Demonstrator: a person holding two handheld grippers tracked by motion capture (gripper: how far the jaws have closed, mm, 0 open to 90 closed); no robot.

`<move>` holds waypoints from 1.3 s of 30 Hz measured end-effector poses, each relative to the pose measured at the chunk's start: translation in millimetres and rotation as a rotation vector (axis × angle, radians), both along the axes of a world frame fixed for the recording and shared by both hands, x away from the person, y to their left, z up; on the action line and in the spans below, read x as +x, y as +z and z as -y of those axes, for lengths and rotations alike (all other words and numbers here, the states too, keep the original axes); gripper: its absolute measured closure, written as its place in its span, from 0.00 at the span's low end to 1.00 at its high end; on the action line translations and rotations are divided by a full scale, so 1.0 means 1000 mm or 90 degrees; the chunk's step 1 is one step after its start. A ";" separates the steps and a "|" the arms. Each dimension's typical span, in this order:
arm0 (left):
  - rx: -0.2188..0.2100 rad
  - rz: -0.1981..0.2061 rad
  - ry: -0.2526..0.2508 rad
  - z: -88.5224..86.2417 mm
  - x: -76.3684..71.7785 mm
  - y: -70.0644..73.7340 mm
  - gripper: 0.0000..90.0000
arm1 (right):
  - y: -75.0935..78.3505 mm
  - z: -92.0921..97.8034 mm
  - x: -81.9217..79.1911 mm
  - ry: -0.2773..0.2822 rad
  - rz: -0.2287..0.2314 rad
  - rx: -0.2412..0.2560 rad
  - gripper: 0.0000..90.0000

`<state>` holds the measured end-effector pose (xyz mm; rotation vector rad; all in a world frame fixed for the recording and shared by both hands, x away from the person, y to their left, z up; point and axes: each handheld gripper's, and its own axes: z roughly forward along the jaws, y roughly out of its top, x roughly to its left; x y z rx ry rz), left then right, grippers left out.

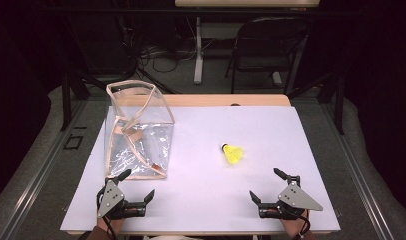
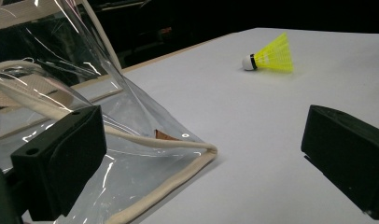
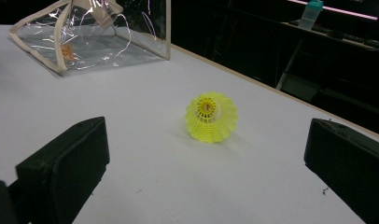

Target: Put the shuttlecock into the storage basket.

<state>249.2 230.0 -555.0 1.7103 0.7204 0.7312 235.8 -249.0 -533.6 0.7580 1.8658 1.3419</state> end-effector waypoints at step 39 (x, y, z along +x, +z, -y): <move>0.008 0.000 -0.005 0.001 0.002 -0.001 0.00 | 0.005 -0.011 0.042 -0.007 -0.064 -0.031 0.00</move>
